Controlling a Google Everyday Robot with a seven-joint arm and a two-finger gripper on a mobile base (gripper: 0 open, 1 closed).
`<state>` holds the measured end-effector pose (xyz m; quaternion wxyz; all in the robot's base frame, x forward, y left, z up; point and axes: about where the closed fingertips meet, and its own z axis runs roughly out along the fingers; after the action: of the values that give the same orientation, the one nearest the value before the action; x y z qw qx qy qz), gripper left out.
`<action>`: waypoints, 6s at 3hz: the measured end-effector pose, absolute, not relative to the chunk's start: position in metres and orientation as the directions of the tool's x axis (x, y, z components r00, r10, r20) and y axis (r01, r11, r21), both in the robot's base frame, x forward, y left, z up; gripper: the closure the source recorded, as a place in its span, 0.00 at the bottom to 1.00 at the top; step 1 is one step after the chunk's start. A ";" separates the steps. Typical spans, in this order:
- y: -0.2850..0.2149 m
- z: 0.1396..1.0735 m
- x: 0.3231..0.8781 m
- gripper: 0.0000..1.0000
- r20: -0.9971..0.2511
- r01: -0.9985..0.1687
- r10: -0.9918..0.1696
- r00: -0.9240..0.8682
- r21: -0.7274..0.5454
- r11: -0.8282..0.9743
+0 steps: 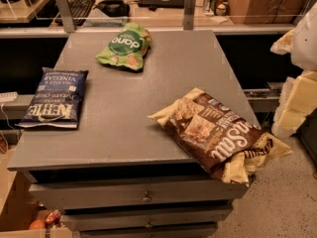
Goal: Move brown chip bag near green rice chip bag
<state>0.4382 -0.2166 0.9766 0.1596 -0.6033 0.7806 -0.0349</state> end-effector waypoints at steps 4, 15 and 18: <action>-0.164 0.884 0.435 0.00 -0.328 -0.945 -0.900 -0.288 -0.055 0.322; -0.131 0.915 0.478 0.00 -0.477 -0.893 -0.817 -0.325 -0.130 0.431; -0.129 0.861 0.476 0.18 -0.482 -0.882 -0.785 -0.389 -0.048 0.468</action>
Offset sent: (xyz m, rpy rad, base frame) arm -0.0013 0.0404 -0.0772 0.1326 0.1313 0.0036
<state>0.4763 -0.1287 0.8608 0.2256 -0.5043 0.8264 0.1084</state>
